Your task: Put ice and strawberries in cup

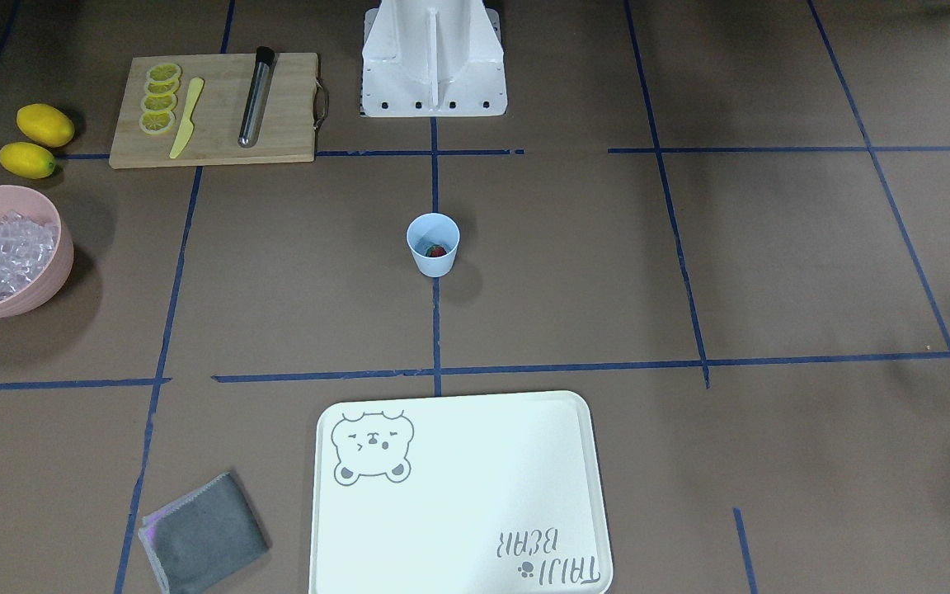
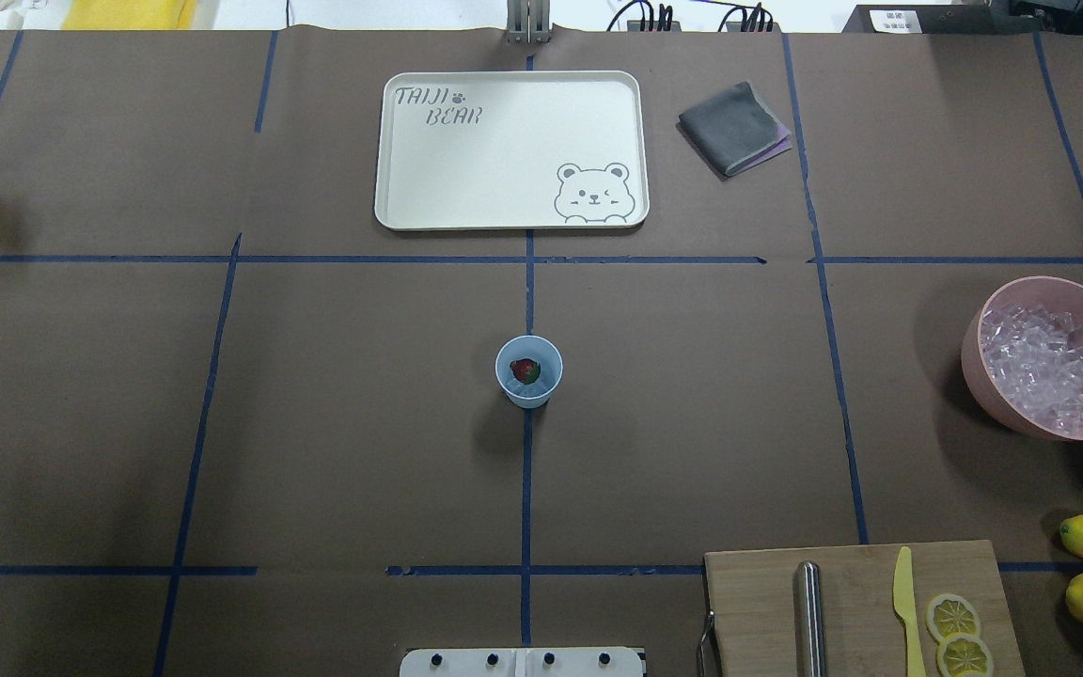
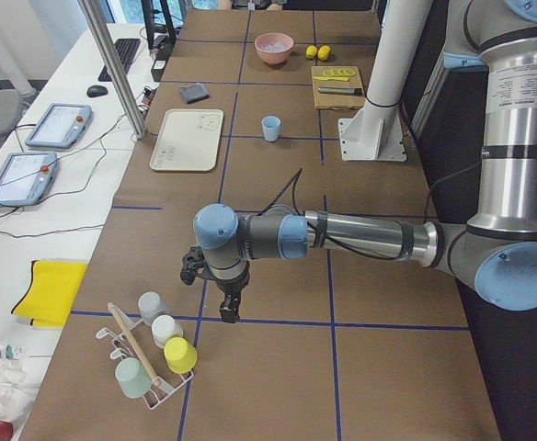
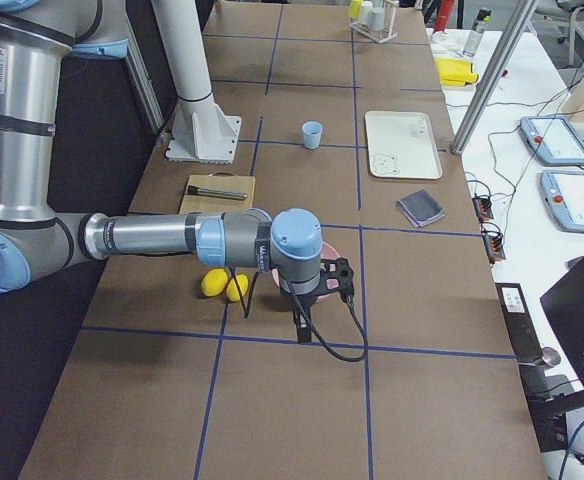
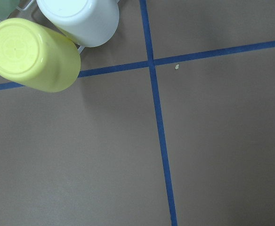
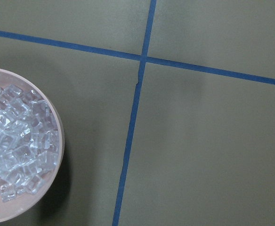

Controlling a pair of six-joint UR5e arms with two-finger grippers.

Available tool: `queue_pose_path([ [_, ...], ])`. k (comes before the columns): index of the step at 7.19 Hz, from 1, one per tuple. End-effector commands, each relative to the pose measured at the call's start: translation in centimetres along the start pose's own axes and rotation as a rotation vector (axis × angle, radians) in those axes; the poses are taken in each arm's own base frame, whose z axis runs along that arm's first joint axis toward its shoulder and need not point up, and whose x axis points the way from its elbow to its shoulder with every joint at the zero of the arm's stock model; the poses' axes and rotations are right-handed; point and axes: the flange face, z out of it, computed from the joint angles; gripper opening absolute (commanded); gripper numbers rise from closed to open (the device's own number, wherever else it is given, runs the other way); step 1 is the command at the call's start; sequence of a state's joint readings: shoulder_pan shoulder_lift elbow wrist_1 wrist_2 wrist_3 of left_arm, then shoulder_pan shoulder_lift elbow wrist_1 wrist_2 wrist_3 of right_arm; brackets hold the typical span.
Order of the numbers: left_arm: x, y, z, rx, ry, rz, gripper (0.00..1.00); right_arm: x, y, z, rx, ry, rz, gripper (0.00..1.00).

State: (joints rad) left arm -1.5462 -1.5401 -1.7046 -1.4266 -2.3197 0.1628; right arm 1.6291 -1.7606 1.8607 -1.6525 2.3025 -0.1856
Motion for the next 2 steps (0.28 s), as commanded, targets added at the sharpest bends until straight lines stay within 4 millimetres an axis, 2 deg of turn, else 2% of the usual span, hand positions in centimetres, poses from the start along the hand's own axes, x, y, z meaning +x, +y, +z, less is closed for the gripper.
queue_pose_path([
  [1, 0.00, 0.00, 0.01, 0.000, 0.001, 0.000, 1.00, -0.02, -0.06, -0.04, 0.001, 0.000, -0.001, 1.00],
  [2, 0.05, -0.01, -0.04, 0.001, 0.001, 0.001, 1.00, 0.01, 0.02, 0.01, 0.000, 0.000, 0.003, 1.00],
])
